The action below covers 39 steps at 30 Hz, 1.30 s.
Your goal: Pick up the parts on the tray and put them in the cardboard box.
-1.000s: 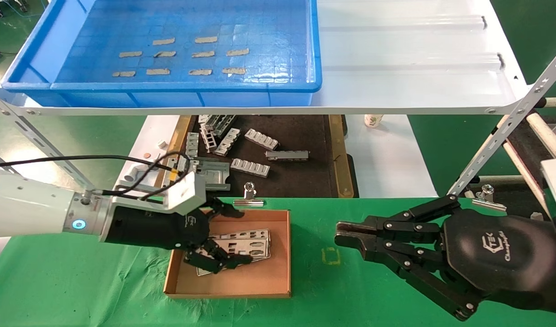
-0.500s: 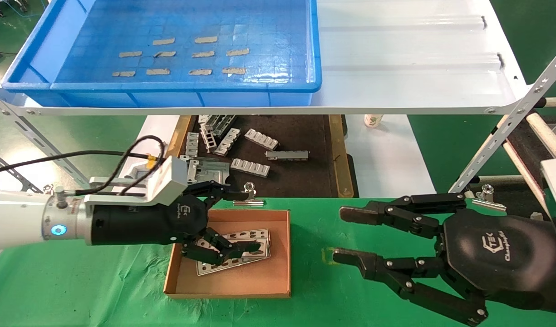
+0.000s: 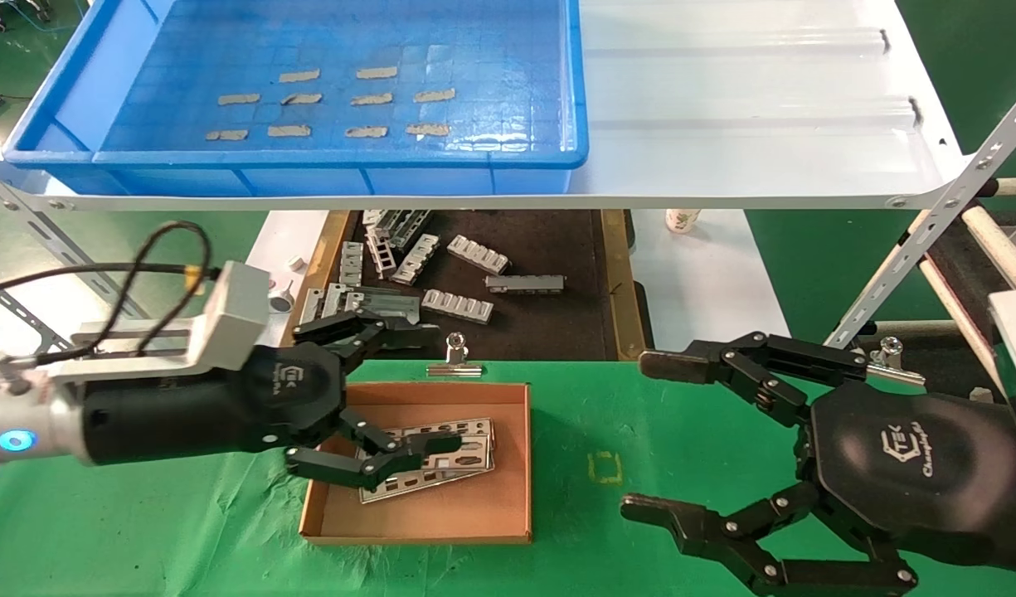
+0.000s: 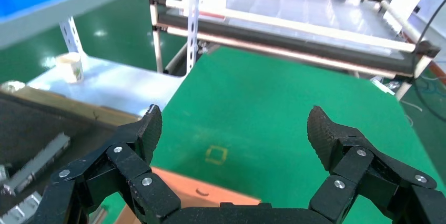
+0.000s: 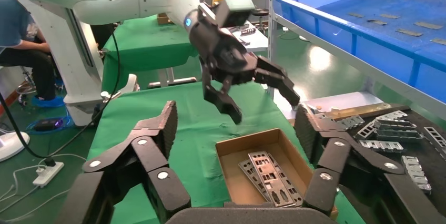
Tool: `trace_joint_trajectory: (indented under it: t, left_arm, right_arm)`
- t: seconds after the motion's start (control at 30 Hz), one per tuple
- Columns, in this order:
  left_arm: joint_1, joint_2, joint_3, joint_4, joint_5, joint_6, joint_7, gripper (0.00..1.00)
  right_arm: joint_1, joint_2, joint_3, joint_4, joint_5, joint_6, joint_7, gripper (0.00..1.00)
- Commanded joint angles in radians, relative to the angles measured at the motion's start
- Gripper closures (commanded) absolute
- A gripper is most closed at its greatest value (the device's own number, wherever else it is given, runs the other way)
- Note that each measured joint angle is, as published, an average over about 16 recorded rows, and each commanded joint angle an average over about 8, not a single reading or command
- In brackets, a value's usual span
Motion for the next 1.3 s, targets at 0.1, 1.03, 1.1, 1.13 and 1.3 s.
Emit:
trace_joint_trajectory:
  t: [0.1,1.03,1.1,1.13,1.3]
  left_arm:
    - [0.04,-0.035,-0.043,-0.081,-0.029,0.0,-0.034,0.0]
    - [0.254,-0.22,-0.271,-0.509,-0.184,0.003,-0.21,0.0]
    - [0.252,-0.218,-0.268,-0.504,-0.183,0.003,-0.208,0.0]
    - [0.251,-0.217,-0.267,-0.501,-0.182,0.003,-0.208,0.0]
    - [0.246,-0.212,-0.262,-0.491,-0.177,0.003,-0.205,0.0]
  right_arm:
    - [0.0,0.0,0.0,0.0,0.0,0.0,0.0,0.0]
    - [0.0,0.0,0.0,0.0,0.0,0.0,0.0,0.0]
    - [0.0,0.0,0.0,0.0,0.0,0.0,0.0,0.0]
    - [0.0,0.0,0.0,0.0,0.0,0.0,0.0,0.0]
    - [0.0,0.0,0.0,0.0,0.0,0.0,0.0,0.0]
